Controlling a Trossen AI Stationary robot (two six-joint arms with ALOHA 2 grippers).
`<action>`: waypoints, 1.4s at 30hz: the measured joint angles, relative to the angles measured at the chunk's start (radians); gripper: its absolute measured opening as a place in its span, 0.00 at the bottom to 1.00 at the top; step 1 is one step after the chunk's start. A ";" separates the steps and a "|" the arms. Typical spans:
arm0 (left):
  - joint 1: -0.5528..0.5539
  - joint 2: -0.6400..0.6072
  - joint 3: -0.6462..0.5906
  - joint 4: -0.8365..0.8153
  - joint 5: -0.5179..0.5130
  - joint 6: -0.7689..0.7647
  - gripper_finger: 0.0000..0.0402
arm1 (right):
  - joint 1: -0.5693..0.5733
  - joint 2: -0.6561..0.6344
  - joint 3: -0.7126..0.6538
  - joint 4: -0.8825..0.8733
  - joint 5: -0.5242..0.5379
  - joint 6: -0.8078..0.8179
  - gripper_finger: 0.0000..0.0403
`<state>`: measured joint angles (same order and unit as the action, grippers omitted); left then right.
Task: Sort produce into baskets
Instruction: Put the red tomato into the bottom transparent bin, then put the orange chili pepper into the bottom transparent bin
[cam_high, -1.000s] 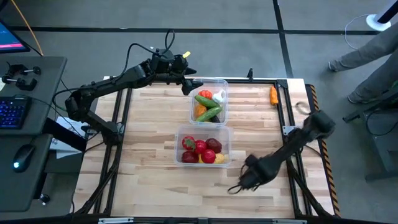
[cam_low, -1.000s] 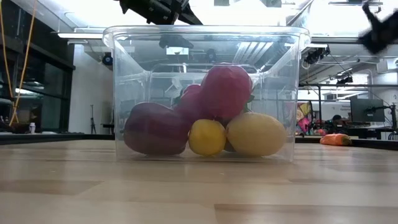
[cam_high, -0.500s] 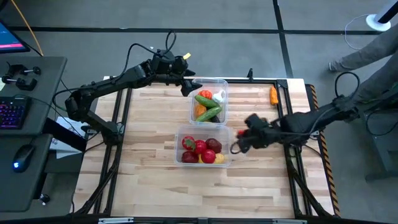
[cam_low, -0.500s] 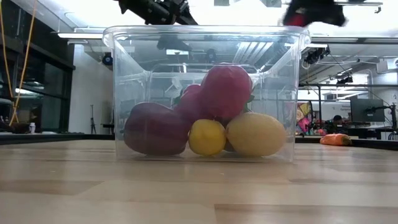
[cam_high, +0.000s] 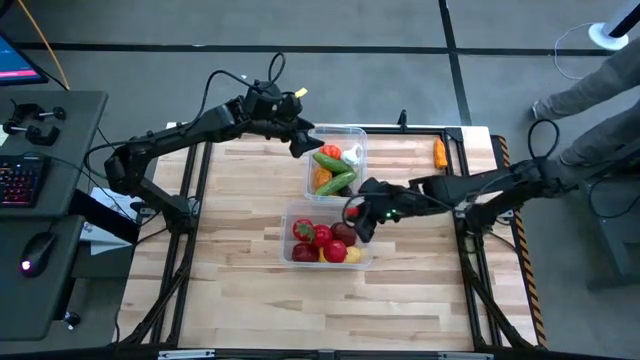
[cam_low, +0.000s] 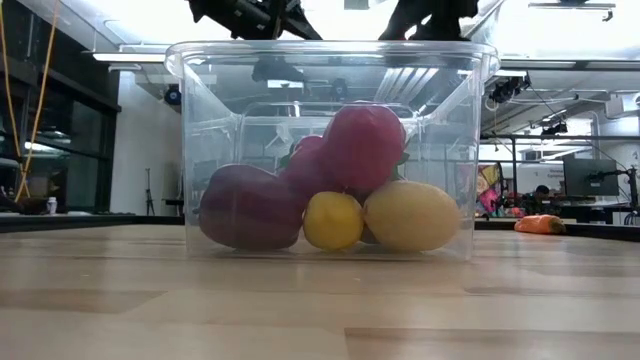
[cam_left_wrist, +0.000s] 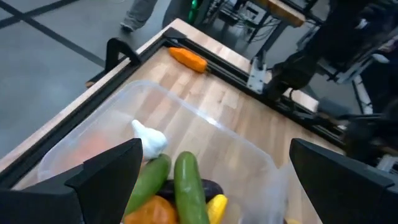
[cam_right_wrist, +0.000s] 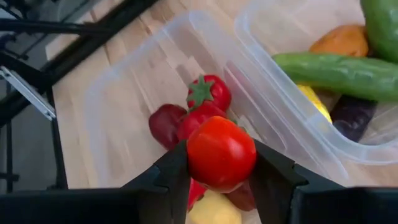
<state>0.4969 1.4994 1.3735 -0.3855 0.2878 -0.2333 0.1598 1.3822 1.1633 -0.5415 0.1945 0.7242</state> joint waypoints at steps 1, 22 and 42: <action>0.000 -0.005 0.000 0.002 0.003 0.002 0.98 | -0.006 0.009 0.000 0.000 -0.014 0.000 0.32; 0.000 -0.238 -0.109 0.320 0.131 0.084 0.98 | -0.181 -0.006 0.068 -0.083 -0.162 -0.210 0.98; 0.237 -0.364 -0.467 0.803 0.170 -0.236 0.98 | -1.053 -0.205 -0.362 -0.439 -0.053 0.045 0.97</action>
<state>0.7343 1.1358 0.9066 0.4178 0.4578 -0.4695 -0.8934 1.1769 0.8008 -0.9804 0.1413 0.7690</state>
